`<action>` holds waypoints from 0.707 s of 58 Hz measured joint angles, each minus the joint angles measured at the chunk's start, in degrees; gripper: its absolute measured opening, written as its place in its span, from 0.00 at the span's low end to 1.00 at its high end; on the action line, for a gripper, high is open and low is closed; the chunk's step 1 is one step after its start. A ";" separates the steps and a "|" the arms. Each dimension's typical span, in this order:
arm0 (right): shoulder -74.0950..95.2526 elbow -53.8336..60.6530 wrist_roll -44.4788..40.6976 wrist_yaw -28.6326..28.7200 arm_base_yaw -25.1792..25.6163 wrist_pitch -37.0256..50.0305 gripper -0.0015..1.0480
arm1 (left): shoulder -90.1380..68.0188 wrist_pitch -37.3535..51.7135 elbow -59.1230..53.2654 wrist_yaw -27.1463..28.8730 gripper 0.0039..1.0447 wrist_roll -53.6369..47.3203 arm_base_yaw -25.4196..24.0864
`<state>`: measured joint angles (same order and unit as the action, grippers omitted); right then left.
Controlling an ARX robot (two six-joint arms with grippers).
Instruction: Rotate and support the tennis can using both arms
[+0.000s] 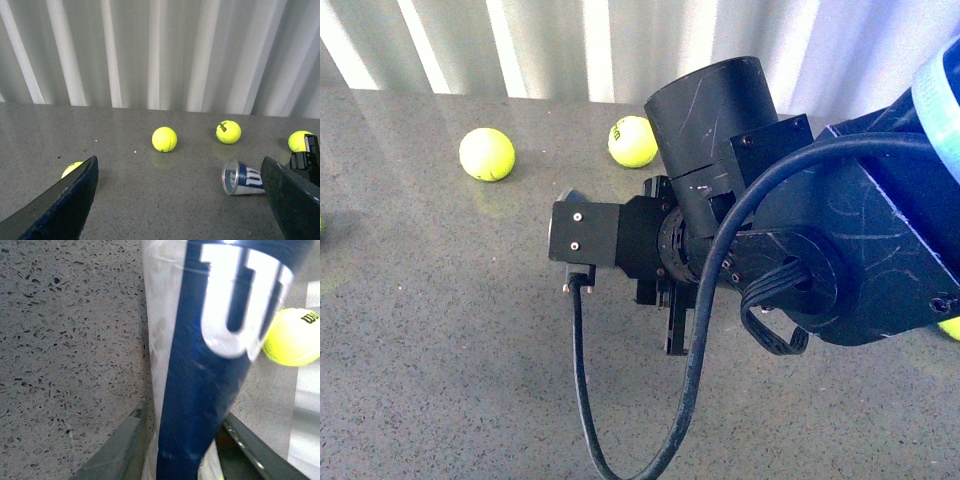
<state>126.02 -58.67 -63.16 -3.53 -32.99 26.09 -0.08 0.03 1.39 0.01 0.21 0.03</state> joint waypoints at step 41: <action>-18.32 14.47 8.94 -1.29 3.21 -5.70 0.93 | 0.00 0.00 0.00 0.02 0.94 -0.02 0.00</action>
<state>107.70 -44.21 -54.22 -4.82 -29.78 20.38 -0.08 0.03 1.39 0.03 0.19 0.03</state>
